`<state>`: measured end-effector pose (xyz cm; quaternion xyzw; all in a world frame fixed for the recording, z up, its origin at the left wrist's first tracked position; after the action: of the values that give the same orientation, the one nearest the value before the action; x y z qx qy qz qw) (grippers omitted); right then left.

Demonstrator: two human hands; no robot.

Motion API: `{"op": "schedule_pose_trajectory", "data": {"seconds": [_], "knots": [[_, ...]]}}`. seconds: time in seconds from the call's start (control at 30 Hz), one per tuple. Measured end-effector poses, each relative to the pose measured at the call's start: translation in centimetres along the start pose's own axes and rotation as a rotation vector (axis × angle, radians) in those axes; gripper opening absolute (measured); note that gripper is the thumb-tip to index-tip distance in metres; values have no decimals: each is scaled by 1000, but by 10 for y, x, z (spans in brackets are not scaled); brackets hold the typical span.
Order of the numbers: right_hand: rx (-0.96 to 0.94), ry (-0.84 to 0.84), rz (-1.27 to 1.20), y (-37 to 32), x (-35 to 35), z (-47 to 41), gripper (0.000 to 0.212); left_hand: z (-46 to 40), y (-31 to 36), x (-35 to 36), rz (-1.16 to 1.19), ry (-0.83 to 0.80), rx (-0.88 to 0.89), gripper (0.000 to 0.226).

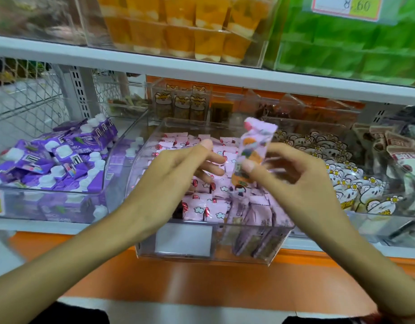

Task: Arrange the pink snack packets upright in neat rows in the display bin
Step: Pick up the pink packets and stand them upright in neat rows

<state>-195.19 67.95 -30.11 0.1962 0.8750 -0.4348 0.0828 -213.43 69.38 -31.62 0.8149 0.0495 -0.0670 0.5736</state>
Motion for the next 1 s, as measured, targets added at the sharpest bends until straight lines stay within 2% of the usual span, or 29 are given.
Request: {"op": "schedule_pose_trajectory", "data": {"seconds": [0.07,0.1,0.17,0.23,0.33,0.43,0.6,0.73,0.87,1.0], "knots": [[274,-52,-252,9,-2,-1,29,-2,-5,-4,-147,-19,92,18],[339,-59,-294,14,-3,0,35,-2,-8,-6,-250,-47,126,15],[390,-53,-321,19,-3,0,45,-3,-13,-11,-479,-150,174,11],[406,-46,-334,22,-2,0,53,-1,-15,-14,-680,-277,241,21],[423,-48,-349,27,-2,1,65,1,-12,-16,-803,-370,282,26],[309,-61,-253,26,-2,2,67,0,-12,-17,-816,-377,295,22],[33,-150,99,15,1,7,39,1,-13,-13,-839,-384,322,21],[37,-287,199,8,-12,2,35,2,-13,-14,-871,-373,327,21],[-46,-221,338,7,-24,-5,37,2,-13,-13,-905,-342,323,20],[-64,-229,328,8,-18,0,40,2,-13,-12,-920,-326,322,19]]}}
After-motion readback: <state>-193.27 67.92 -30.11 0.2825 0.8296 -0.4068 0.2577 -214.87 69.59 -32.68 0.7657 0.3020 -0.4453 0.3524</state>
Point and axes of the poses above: each hand's wrist, its own z-axis away from the middle knuckle, its own x-axis out of the palm, y = z × x, the point moved 2 cm from there along -z, towards the middle knuckle, and after that the axes turned 9 degrees about y, right-handed, at the moved point
